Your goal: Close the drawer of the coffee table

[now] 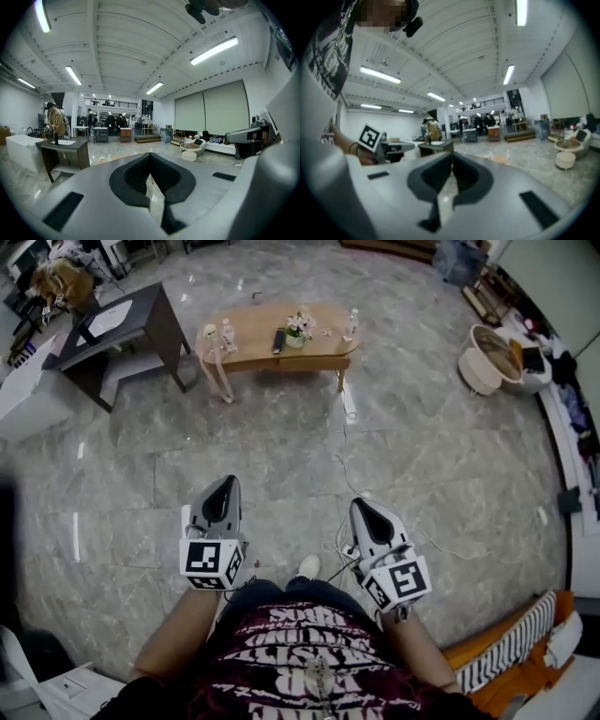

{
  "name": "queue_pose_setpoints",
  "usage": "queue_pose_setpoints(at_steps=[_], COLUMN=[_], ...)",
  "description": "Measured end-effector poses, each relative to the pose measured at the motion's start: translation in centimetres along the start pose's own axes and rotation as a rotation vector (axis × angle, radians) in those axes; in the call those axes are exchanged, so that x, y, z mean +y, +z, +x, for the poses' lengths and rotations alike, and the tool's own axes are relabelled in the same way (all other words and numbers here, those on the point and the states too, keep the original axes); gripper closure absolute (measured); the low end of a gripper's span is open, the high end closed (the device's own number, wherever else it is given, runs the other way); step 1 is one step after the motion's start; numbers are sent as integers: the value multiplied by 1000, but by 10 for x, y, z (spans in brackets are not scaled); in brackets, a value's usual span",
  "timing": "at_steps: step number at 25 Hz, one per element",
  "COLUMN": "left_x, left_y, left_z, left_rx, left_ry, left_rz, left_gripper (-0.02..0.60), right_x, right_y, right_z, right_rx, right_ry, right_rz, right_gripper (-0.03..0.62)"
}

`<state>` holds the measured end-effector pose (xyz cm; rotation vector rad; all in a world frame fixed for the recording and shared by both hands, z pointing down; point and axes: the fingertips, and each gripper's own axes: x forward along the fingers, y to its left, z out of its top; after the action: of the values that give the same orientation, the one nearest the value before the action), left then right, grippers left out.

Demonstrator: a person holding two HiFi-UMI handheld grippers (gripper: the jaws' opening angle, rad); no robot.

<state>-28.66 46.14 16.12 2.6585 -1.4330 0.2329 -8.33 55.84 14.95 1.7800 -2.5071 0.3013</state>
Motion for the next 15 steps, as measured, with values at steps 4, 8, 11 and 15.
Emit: queue_pose_setpoints(at_steps=[4,8,11,15], left_x=[-3,-12,-13,-14], left_y=[17,0,-10,-16], left_z=[5,-6,-9,-4], left_rx=[-41,10,46,70], left_ry=[43,71,89,87], left_rz=[-12,14,18,39], left_gripper=[558,558,558,558], right_x=[-19,-25,-23,-24], right_y=[5,-4,-14,-24], right_z=[16,24,29,38], right_rx=[-2,16,34,43], right_ry=[34,53,72,86], right_rz=[-45,-74,-98,-66], right_gripper=[559,559,559,559])
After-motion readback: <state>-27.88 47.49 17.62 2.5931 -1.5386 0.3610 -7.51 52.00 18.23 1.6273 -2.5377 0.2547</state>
